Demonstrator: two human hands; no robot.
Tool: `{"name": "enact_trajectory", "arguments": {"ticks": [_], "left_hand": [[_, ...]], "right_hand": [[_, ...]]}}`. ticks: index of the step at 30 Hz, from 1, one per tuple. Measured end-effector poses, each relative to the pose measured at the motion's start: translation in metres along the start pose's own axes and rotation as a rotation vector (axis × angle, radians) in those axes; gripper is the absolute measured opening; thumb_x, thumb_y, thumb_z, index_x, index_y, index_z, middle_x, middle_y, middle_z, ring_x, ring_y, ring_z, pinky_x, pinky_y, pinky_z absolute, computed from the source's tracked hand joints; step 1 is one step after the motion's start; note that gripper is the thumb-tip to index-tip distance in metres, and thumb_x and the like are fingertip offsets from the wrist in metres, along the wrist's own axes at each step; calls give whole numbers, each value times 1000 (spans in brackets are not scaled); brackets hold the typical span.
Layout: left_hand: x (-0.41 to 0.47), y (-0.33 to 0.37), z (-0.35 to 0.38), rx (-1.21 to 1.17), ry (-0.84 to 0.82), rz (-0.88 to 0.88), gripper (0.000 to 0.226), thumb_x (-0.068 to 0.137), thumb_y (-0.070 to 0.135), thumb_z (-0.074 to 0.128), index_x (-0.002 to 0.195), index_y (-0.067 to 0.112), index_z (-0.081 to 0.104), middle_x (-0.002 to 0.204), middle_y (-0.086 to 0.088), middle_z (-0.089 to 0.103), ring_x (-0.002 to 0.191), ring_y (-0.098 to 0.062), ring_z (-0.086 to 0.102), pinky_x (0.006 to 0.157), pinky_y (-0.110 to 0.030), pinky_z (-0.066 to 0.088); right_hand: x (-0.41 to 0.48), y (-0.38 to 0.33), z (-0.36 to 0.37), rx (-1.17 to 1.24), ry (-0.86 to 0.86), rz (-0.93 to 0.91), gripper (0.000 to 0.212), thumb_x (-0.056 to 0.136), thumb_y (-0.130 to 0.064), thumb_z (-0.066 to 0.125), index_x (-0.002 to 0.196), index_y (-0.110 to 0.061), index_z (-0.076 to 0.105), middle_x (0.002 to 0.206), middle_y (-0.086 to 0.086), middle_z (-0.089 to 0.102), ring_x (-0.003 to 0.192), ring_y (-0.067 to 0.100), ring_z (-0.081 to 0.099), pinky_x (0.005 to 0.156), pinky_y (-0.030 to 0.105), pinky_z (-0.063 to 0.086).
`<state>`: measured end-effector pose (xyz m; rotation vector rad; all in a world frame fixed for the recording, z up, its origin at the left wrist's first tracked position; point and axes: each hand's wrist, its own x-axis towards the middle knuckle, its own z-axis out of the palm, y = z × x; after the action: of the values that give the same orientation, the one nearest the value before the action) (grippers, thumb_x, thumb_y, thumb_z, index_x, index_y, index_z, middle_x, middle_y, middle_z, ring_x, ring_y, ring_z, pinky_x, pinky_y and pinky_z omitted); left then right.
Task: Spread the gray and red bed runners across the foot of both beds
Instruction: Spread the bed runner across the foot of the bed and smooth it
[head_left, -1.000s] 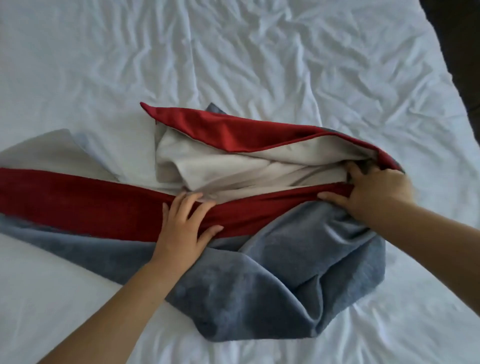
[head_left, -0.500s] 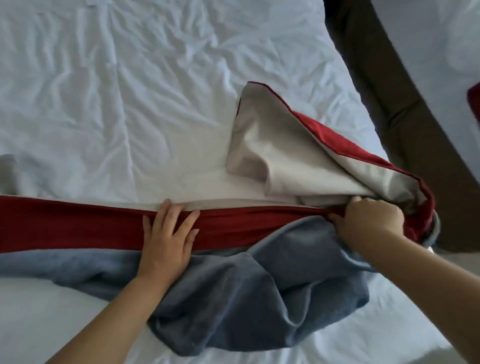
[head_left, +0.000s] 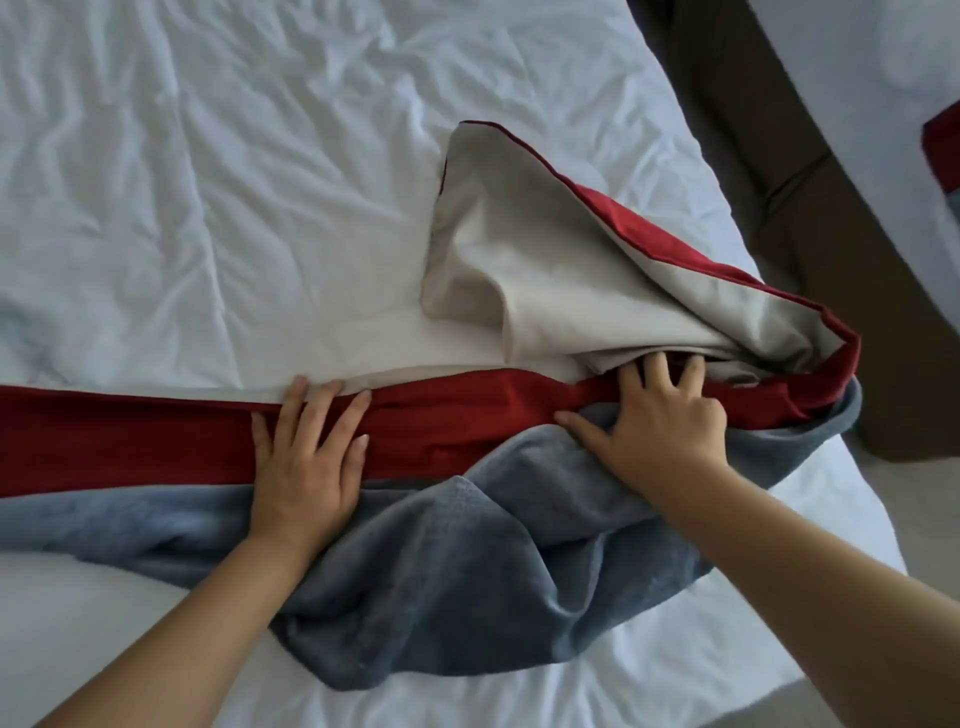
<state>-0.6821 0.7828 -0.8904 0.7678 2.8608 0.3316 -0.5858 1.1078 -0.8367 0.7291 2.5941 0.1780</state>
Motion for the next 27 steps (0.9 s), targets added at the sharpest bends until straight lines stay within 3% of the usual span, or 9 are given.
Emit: {"name": "enact_trajectory", "arguments": {"ticks": [4, 6, 9, 14, 17, 20, 23, 25, 27], "left_hand": [[8, 30, -12, -46, 30, -85, 58, 101, 51, 34, 146, 20, 54, 153, -9, 45, 148, -42, 30, 108, -83, 21], [21, 83, -14, -71, 50, -4, 58, 99, 55, 39, 146, 24, 54, 149, -8, 50, 141, -41, 39, 109, -81, 22], [41, 185, -1, -121, -38, 189, 61, 97, 64, 42, 153, 40, 41, 144, -4, 49, 140, -36, 42, 114, -73, 24], [71, 294, 43, -28, -208, 111, 67, 95, 69, 31, 156, 58, 6, 157, -15, 27, 146, -44, 23, 114, -77, 9], [75, 309, 55, 26, -222, 106, 70, 91, 79, 28, 155, 60, 8, 158, -13, 30, 146, -44, 22, 113, -80, 7], [75, 309, 53, 81, -214, 122, 74, 87, 84, 34, 155, 59, 17, 158, -6, 37, 145, -45, 28, 112, -80, 16], [78, 313, 50, 125, -246, 148, 77, 84, 86, 34, 154, 59, 19, 162, -1, 33, 150, -45, 19, 113, -78, 17], [79, 319, 50, 119, -268, 177, 75, 84, 83, 35, 153, 58, 22, 165, -3, 27, 152, -46, 12, 112, -80, 15], [77, 323, 52, 101, -279, 206, 73, 85, 78, 40, 153, 59, 22, 167, -11, 17, 153, -47, 8, 112, -82, 13]], "right_hand": [[19, 41, -2, 78, 31, -88, 99, 72, -98, 20, 132, -26, 53, 134, 2, 56, 130, 33, 48, 76, 40, 50], [21, 54, -2, 95, -3, -113, 100, 69, -100, 22, 140, -33, 45, 142, 0, 53, 133, 36, 44, 83, 43, 51], [20, 76, 3, 154, -41, -67, 109, 61, -103, 25, 150, -40, 28, 155, 2, 39, 135, 41, 41, 81, 43, 50], [23, 127, 22, 237, -57, 55, 117, 64, -96, 35, 157, -28, 18, 159, 8, 35, 132, 29, 51, 84, 38, 47], [23, 152, 29, 255, -91, 125, 130, 54, -101, 38, 157, -24, 19, 155, 9, 40, 130, 27, 53, 89, 39, 48], [20, 177, 32, 262, -204, 216, 147, 40, -108, 38, 154, -16, 29, 144, 9, 51, 124, 26, 57, 83, 39, 47], [11, 200, 35, 272, -284, 268, 132, 39, -107, 44, 134, -16, 55, 115, 3, 66, 107, 25, 64, 73, 36, 39], [5, 211, 36, 246, -358, 289, 119, 40, -107, 43, 121, -22, 64, 89, -1, 61, 91, 24, 63, 70, 35, 38], [1, 224, 35, 239, -452, 329, 119, 37, -108, 40, 120, -26, 66, 89, -2, 62, 91, 24, 62, 71, 34, 39]]}}
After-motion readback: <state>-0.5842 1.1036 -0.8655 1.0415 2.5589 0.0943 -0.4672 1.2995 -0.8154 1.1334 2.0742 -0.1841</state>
